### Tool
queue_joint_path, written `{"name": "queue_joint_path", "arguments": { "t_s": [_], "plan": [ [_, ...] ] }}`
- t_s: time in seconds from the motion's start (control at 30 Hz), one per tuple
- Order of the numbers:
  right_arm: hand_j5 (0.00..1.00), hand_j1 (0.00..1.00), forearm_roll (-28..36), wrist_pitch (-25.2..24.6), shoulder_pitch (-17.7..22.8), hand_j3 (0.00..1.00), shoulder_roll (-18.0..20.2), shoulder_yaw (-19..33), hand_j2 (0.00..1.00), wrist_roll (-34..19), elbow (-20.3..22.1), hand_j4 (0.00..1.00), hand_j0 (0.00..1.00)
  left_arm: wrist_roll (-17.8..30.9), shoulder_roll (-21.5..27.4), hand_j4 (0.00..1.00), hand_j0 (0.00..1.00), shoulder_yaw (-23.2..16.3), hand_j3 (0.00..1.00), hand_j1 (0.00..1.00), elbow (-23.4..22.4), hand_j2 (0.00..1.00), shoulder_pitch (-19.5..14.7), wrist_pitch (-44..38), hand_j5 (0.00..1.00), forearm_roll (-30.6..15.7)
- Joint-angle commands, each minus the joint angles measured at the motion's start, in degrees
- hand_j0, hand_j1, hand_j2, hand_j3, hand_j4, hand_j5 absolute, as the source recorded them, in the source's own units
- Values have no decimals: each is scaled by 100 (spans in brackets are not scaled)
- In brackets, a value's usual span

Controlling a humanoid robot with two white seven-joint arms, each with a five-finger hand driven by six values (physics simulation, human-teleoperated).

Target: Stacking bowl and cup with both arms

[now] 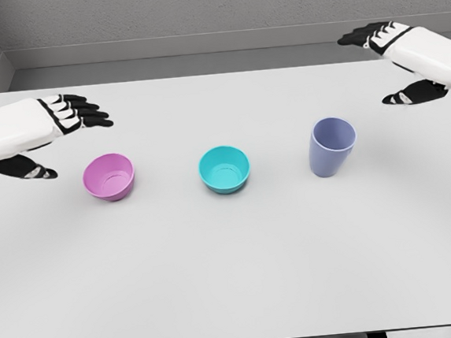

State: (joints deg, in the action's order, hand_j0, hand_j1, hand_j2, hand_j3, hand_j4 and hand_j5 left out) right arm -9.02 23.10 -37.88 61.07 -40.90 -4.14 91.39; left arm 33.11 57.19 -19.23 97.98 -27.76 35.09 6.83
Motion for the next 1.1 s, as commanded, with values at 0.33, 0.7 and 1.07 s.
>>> {"name": "queue_joint_path", "arguments": {
  "t_s": [0.33,0.7,1.07],
  "plan": [
    [100,100,-864,-25,-229,100,555,-471,100,-34,459,100,100,189,-647,100,100,-1566,100,100,-903,100,-1512,-9,100,-226],
    [100,100,-1225,-877,-448,100,-464,-1068,100,-60,-244,100,100,189,-428,100,100,-1883,100,100,-1088,100,-1697,-9,100,468],
    [100,100,-1269,-868,-1380,100,28,-2325,100,-52,-332,100,100,189,-393,100,100,-2700,100,100,-1378,100,-1926,-9,100,653]
  ]
}}
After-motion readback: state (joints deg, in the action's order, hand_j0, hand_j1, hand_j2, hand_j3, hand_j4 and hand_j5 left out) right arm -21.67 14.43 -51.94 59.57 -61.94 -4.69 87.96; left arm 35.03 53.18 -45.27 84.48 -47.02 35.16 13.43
